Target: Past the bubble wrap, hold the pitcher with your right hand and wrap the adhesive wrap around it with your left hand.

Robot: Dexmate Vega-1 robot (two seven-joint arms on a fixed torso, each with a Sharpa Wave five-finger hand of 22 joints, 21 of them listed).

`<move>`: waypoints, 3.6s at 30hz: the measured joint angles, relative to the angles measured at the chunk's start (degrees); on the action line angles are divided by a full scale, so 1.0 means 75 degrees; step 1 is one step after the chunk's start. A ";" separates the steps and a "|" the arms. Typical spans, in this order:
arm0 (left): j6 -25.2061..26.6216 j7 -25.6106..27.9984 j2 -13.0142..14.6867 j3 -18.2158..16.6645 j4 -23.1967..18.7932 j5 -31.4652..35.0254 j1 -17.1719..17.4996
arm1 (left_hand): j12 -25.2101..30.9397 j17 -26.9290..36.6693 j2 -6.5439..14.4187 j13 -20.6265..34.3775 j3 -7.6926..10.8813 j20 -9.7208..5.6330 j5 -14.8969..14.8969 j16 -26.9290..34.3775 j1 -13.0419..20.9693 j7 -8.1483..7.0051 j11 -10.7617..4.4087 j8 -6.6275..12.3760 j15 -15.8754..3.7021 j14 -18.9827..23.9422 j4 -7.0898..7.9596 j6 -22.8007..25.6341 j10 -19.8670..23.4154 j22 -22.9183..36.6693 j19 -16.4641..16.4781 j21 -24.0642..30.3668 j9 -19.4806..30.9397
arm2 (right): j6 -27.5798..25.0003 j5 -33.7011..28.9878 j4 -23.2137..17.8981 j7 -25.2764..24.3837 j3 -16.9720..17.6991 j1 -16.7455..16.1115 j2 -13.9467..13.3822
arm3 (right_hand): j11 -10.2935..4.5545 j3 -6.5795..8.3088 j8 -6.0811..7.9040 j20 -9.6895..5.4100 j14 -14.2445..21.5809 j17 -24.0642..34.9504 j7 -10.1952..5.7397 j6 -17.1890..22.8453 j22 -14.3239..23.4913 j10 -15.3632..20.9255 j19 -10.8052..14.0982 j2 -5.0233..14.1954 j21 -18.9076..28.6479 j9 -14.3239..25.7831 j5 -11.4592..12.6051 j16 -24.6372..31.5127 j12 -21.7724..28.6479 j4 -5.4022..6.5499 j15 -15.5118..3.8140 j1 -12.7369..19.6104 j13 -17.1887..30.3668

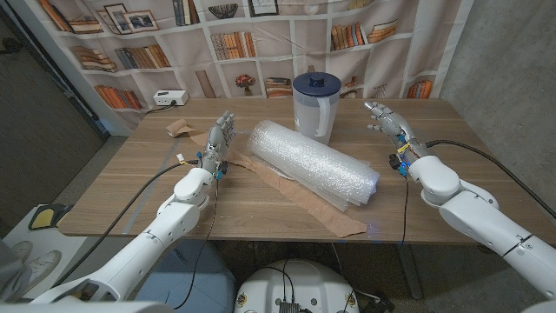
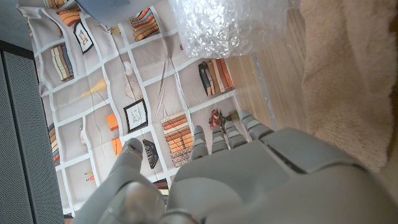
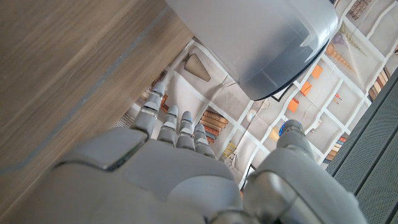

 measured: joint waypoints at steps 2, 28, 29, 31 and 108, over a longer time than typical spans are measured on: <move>0.0000 0.0002 -0.0001 0.0000 0.0001 -0.0010 -0.0001 | 0.0000 0.0000 0.0000 0.0000 0.0000 0.0000 0.0000 0.0000 0.0000 0.0000 0.0000 0.0000 0.0000 0.0000 0.0000 0.0000 0.0000 0.0000 0.0000 0.0000 0.0000 | -0.0016 -0.0022 -0.0040 -0.0017 0.0004 -0.0028 0.0012 | 0.0013 0.0000 0.0000 0.0000 -0.0002 0.0000 0.0000 0.0000 0.0000 -0.0012 0.0000 -0.0006 0.0000 0.0000 0.0000 0.0000 -0.0034 0.0000 0.0003 0.0006 0.0000; 0.0095 -0.0112 -0.0048 0.0049 0.0212 -0.0065 -0.0167 | 0.0000 -0.0002 0.0000 0.0000 0.0000 0.0000 0.0000 0.0000 0.0000 -0.0027 0.0000 0.0000 0.0000 0.0000 0.0000 0.0027 0.0000 0.0000 0.0000 -0.0060 0.0000 | -0.0541 -0.0703 -0.0582 -0.0465 -0.0070 -0.0297 0.0022 | 0.0078 -0.0001 0.0000 0.0000 -0.0164 -0.0001 0.0082 0.0083 0.0000 0.0003 -0.0001 0.0000 -0.0117 0.0000 0.0000 -0.0142 -0.0067 0.0001 0.0036 0.0061 -0.0001; 0.0118 -0.0106 -0.0052 0.0049 0.0216 -0.0074 -0.0170 | 0.0000 -0.0002 0.0000 0.0000 0.0000 0.0000 0.0000 0.0000 0.0000 -0.0027 0.0000 0.0000 0.0000 0.0000 0.0000 0.0027 0.0000 0.0000 -0.0001 -0.0059 0.0000 | -0.0562 -0.0732 -0.0682 -0.0473 -0.0118 -0.0318 0.0023 | 0.0078 -0.0002 0.0000 -0.0002 -0.0177 -0.0001 0.0082 0.0083 -0.0001 0.0003 -0.0003 0.0000 -0.0117 0.0000 0.0000 -0.0143 -0.0067 0.0001 0.0049 0.0061 -0.0001; 0.0120 -0.0102 -0.0054 0.0049 0.0220 -0.0077 -0.0170 | 0.0000 -0.0002 0.0000 0.0000 0.0000 0.0000 0.0000 0.0000 0.0000 -0.0027 0.0000 0.0000 0.0000 0.0000 0.0000 0.0027 0.0000 0.0000 -0.0001 -0.0060 0.0000 | -0.0585 -0.0763 -0.0699 -0.0484 -0.0122 -0.0321 0.0023 | 0.0078 -0.0001 0.0000 -0.0030 -0.0177 -0.0001 0.0082 0.0083 -0.0001 0.0003 -0.0032 -0.0039 -0.0117 0.0000 0.0000 -0.0143 -0.0067 0.0000 0.0049 0.0100 -0.0001; 0.0159 -0.0167 -0.0245 0.0143 0.0650 -0.0114 -0.0442 | 0.0029 -0.0004 0.0028 0.0000 -0.0032 -0.0042 0.0000 0.0000 0.0028 -0.0026 -0.0042 0.0000 0.0000 0.0000 -0.0032 0.0026 0.0042 0.0000 0.0040 -0.0176 0.0000 | -0.2650 -0.2860 -0.2284 -0.2043 -0.0614 -0.0898 0.0586 | 0.0094 -0.0065 0.0244 -0.0207 0.1009 0.0071 0.0246 0.0956 0.0035 0.1493 0.1086 -0.0102 0.0000 0.0070 -0.0030 0.0178 0.0308 0.0021 -0.0254 0.0725 0.0106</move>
